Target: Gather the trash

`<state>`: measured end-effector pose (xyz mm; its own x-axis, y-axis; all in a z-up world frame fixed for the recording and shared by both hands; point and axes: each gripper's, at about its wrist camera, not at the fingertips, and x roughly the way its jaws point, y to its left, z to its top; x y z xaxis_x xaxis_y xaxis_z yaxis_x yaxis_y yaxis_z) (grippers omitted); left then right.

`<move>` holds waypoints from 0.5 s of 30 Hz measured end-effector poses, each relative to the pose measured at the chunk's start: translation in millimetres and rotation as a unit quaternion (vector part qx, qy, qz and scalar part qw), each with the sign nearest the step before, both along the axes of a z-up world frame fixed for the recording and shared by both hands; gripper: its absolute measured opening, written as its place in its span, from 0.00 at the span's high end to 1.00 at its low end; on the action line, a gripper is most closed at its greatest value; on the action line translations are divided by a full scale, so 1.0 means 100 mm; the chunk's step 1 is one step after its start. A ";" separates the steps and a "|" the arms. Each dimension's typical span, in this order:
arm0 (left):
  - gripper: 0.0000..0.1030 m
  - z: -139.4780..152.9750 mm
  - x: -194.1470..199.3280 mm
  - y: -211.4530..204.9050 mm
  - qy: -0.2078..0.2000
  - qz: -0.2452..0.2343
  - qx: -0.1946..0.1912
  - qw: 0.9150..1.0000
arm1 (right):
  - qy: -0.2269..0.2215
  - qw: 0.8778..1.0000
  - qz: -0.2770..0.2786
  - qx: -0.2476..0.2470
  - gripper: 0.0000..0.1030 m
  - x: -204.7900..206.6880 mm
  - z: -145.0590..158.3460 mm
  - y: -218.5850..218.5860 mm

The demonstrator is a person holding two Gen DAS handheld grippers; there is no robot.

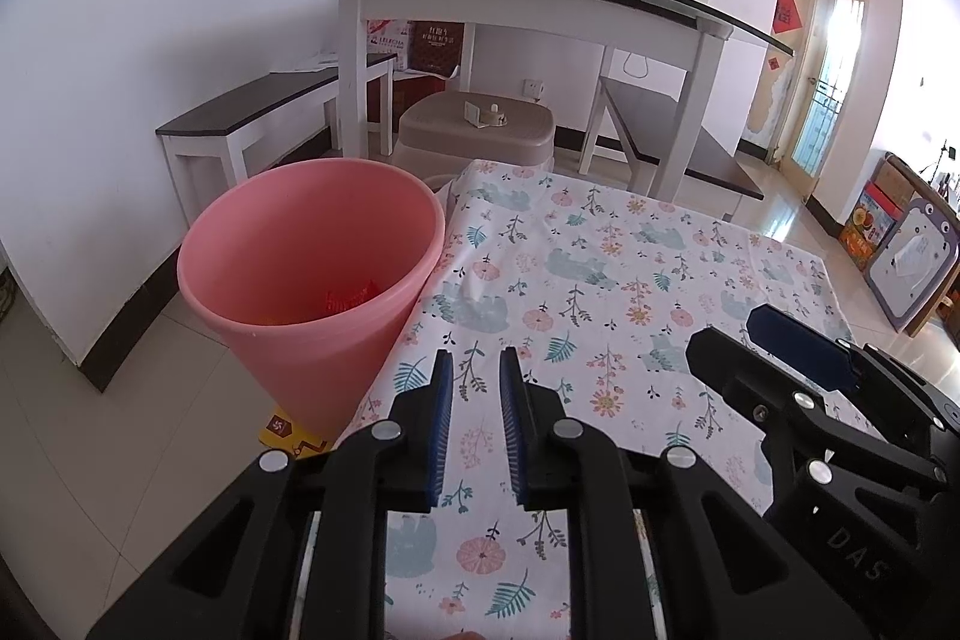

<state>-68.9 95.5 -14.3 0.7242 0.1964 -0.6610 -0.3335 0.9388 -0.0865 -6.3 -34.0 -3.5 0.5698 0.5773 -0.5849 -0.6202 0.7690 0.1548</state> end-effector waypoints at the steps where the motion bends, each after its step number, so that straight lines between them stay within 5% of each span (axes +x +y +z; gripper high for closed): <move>1: 0.85 0.00 0.00 0.00 0.000 0.000 0.000 1.000 | 0.000 1.000 0.000 0.000 0.54 0.00 0.00 0.00; 15: 0.86 0.04 -0.03 0.00 -0.003 -0.002 0.003 1.000 | -0.003 1.000 -0.003 0.002 0.54 -0.01 0.03 -0.03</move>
